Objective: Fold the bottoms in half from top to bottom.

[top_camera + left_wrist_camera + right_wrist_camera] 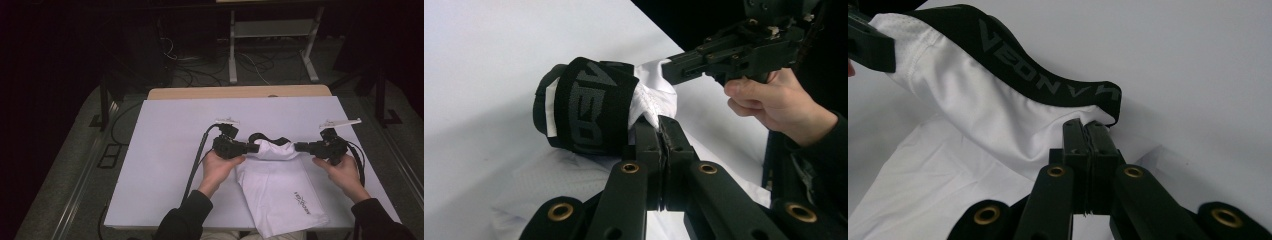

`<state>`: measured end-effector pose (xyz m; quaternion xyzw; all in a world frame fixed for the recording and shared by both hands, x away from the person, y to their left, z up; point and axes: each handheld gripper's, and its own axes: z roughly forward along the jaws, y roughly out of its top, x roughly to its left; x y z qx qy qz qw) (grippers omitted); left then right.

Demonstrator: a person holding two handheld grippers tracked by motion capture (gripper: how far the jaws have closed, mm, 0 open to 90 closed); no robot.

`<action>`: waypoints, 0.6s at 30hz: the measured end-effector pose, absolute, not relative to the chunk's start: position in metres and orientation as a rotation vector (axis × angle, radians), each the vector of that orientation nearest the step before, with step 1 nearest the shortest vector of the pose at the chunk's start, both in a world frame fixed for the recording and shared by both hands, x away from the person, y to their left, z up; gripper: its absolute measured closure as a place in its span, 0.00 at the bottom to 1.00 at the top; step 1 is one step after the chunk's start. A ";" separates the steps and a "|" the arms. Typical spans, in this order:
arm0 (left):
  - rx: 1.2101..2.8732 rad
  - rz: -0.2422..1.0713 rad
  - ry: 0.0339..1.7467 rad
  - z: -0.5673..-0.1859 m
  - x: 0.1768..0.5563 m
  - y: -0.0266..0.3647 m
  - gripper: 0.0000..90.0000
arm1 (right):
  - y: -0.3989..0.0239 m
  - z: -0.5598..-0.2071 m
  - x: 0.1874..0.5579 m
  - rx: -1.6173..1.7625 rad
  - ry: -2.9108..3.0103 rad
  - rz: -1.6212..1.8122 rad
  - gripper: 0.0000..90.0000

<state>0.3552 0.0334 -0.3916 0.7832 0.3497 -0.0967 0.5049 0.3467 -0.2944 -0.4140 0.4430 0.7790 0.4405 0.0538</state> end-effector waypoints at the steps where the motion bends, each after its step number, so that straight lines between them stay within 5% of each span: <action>1: 1.889 -0.236 0.843 -0.391 0.354 0.033 0.97 | -0.295 -0.414 0.346 1.346 2.370 1.338 0.98; 18: 1.873 -0.324 0.778 -0.393 0.327 0.025 0.97 | -0.299 -0.416 0.330 1.357 2.406 1.326 0.98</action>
